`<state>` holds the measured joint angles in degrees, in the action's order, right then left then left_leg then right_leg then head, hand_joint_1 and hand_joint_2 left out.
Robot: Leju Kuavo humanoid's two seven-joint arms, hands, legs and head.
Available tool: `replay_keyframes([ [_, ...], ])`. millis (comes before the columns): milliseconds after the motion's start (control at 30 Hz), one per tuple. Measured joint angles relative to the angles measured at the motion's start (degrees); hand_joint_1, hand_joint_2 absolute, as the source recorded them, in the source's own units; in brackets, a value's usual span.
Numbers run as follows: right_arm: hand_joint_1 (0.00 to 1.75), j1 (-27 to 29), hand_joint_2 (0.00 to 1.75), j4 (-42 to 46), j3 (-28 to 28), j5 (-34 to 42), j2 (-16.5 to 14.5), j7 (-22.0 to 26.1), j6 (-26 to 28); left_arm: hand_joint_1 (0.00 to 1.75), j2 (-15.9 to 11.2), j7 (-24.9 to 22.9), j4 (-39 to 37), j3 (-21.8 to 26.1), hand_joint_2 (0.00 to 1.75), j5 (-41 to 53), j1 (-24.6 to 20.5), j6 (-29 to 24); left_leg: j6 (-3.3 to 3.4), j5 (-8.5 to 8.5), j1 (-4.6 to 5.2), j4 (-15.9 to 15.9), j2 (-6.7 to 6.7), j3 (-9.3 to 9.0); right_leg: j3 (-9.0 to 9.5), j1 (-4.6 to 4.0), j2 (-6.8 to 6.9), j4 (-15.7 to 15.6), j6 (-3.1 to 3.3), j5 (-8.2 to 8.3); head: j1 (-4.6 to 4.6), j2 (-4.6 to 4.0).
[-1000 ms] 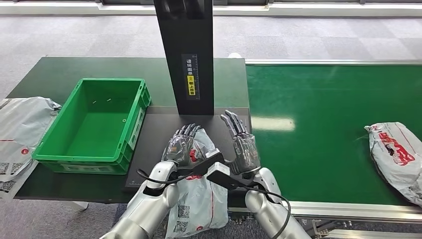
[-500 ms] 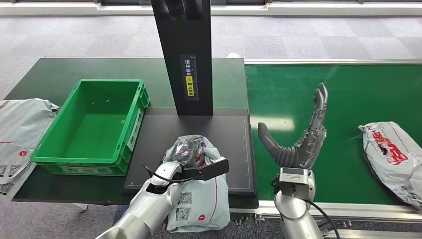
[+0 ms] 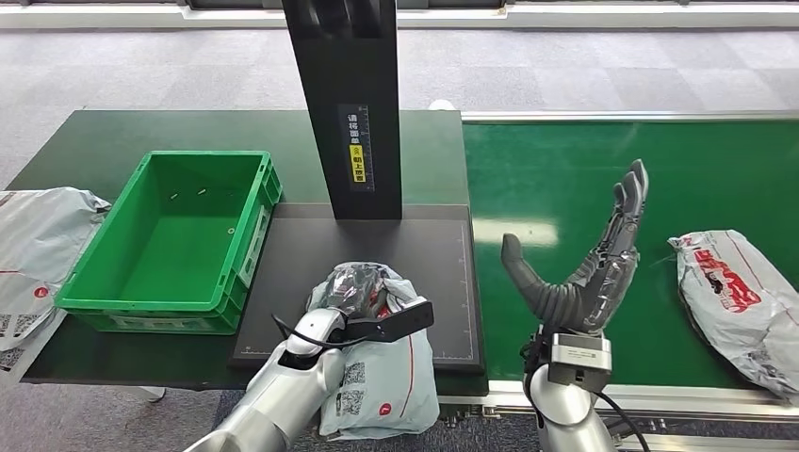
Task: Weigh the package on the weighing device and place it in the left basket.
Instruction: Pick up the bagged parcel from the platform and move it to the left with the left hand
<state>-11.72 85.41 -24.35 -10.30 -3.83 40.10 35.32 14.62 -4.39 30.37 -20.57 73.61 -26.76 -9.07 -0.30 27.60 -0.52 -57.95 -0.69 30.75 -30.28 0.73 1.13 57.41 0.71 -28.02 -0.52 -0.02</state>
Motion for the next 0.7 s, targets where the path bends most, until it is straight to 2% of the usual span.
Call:
replay_keyframes([
  [433,0.0,0.8,1.75,-1.6,-0.2,-4.0,0.6,-3.9,-6.4,1.75,0.2,1.4,0.0,1.0,1.75,-2.5,2.0,-7.7,-0.05,0.03,-0.01,0.0,0.05,-0.01,-0.1,-0.01,-0.07,0.0,0.1,-0.06,-0.01,0.0],
  [600,0.0,2.6,1.75,-1.7,0.1,-4.2,0.9,-3.7,-7.5,1.75,0.2,4.8,0.2,2.1,1.75,-5.2,3.1,-12.1,-0.05,0.03,-0.02,0.0,0.08,0.09,-0.26,-0.02,-0.15,0.0,0.11,-0.06,-0.01,0.0],
  [700,0.0,3.7,1.75,-1.6,0.6,-4.0,1.0,-3.7,-8.3,1.75,0.2,9.2,1.4,3.2,1.75,-8.6,4.6,-16.9,-0.07,0.02,-0.02,0.0,0.18,0.23,-0.45,-0.02,-0.27,0.0,0.13,-0.04,0.0,0.0],
])
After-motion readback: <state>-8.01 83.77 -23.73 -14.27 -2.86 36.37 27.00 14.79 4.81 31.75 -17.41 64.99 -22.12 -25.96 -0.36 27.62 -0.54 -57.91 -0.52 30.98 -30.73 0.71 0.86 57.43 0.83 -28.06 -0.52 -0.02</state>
